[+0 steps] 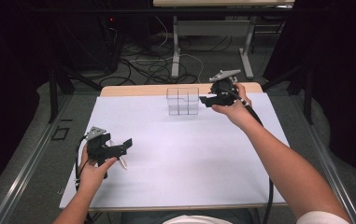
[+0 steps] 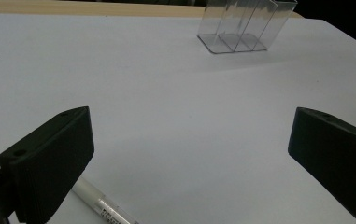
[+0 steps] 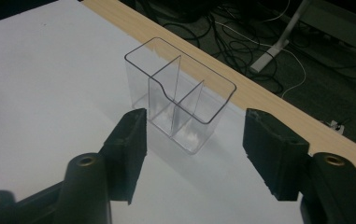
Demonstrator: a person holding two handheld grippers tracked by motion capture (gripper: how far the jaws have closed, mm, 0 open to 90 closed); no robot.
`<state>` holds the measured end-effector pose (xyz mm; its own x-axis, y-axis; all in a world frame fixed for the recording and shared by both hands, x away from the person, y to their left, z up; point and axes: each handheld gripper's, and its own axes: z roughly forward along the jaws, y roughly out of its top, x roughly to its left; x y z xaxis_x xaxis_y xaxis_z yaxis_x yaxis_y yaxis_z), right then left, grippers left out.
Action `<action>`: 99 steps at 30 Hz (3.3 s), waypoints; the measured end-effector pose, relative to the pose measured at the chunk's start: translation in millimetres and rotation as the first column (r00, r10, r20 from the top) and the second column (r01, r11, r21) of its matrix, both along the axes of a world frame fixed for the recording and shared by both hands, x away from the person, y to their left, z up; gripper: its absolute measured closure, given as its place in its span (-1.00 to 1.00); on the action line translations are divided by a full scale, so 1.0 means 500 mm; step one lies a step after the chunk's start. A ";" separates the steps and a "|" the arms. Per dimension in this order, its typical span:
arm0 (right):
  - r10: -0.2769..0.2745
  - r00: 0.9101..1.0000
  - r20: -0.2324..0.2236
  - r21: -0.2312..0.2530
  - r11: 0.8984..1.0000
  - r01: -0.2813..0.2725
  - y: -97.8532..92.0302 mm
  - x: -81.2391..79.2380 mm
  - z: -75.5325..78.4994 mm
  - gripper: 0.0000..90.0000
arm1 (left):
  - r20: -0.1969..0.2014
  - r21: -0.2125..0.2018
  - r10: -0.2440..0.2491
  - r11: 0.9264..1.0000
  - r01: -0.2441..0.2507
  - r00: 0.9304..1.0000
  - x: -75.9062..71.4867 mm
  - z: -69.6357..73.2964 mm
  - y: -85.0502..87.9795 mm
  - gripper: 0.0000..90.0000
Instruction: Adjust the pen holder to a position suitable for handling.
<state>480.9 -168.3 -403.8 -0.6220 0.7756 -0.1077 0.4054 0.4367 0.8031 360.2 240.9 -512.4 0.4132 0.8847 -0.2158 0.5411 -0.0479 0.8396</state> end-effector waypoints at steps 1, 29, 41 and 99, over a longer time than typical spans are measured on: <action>0.027 0.999 0.018 -0.030 0.999 -0.027 0.013 0.010 0.003 -0.16 | 0.000 0.000 0.000 1.000 0.000 1.000 0.000 0.000 0.000 -0.98; 0.337 0.941 0.040 -0.523 0.809 -0.268 0.145 0.101 -0.041 0.01 | 0.005 -0.018 0.011 1.000 -0.011 1.000 -0.001 0.002 0.009 -0.98; 0.386 0.921 -0.045 -0.549 0.761 -0.346 0.166 0.128 -0.091 0.19 | -0.005 -0.017 0.019 1.000 -0.019 1.000 -0.004 0.003 0.016 -0.98; 0.502 0.855 -0.131 -0.595 0.650 -0.473 0.206 0.113 -0.107 0.97 | -0.016 -0.027 0.004 1.000 -0.005 1.000 -0.002 0.001 0.010 -0.98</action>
<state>537.6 -65.2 -457.4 -0.8755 0.1310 -0.4652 -0.0310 0.9454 0.3245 359.2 246.2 -512.0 0.4057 0.8802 -0.2463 0.5543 -0.0226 0.8320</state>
